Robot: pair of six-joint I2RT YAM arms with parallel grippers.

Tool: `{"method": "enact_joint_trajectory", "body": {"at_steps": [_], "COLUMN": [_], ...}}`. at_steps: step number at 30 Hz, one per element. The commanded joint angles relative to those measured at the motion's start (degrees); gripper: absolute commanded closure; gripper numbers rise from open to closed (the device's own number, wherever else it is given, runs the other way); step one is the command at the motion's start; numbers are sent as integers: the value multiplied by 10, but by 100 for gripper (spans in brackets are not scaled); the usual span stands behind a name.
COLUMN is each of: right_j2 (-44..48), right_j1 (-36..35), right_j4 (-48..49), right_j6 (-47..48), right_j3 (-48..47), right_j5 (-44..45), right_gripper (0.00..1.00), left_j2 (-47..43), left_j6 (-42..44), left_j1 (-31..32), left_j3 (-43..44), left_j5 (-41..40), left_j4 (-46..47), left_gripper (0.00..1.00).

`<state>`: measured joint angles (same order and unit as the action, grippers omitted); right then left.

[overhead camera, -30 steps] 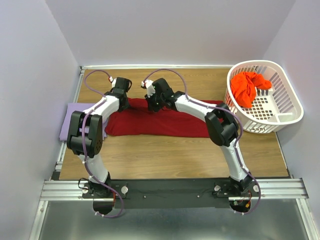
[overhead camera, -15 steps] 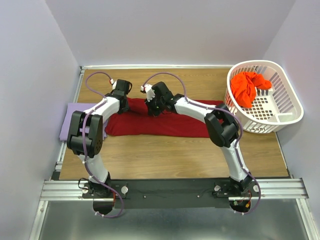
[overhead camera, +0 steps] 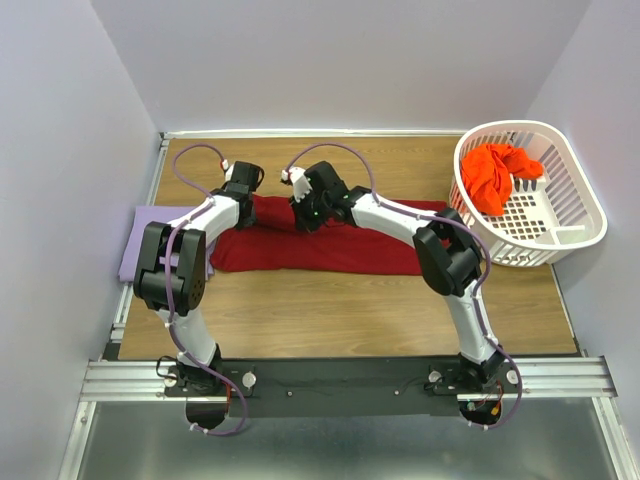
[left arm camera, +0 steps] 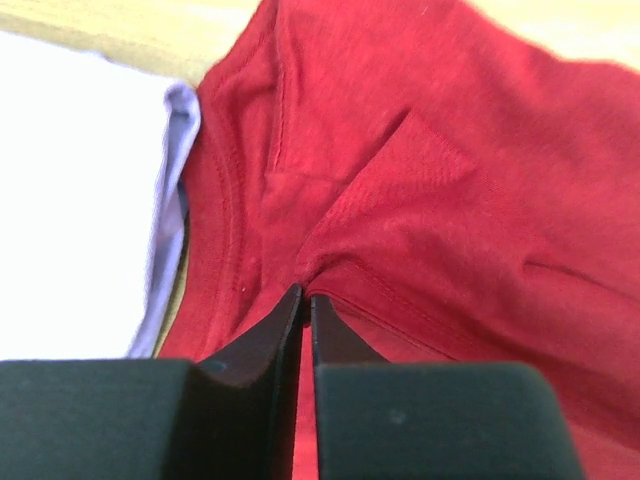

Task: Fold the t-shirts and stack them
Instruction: Fold the tshirt

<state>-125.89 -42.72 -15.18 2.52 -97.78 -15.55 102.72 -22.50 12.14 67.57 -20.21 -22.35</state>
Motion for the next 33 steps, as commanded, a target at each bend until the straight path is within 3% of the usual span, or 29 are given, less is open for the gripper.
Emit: {"method": "enact_joint_trajectory", "body": {"at_steps": [1,6,13,16,22,24,28,33], "right_j2": [8,5,28,47,47,35,7,-36], "right_j1": [-6,-8,-8,-8,2,6,13,33], "right_j4": [-27,-36,-48,-49,-47,-44,-34,1], "right_j6": [-2,-3,-3,-4,-23,-40,-73,-117], "right_j3": [11,15,22,29,11,0,-36,-52], "right_j5": [-37,-62,-73,-60,-60,-67,-67,-84], "right_gripper": [87,79,55,55,56,59,66,71], "left_j2": [-18,-19,-66,-106,-159,-151,-102,-8], "left_j6": [11,11,11,6,-25,-37,-49,-61], "left_j1": [6,11,12,12,9,9,8,1], "left_j3": [-20,-35,-45,-52,-57,-51,-33,-2], "left_j5": [-31,-32,-22,-20,-9,7,54,69], "left_j4": [3,2,-8,-14,6,19,42,59], "left_gripper": [83,77,50,45,45,51,65,70]}}
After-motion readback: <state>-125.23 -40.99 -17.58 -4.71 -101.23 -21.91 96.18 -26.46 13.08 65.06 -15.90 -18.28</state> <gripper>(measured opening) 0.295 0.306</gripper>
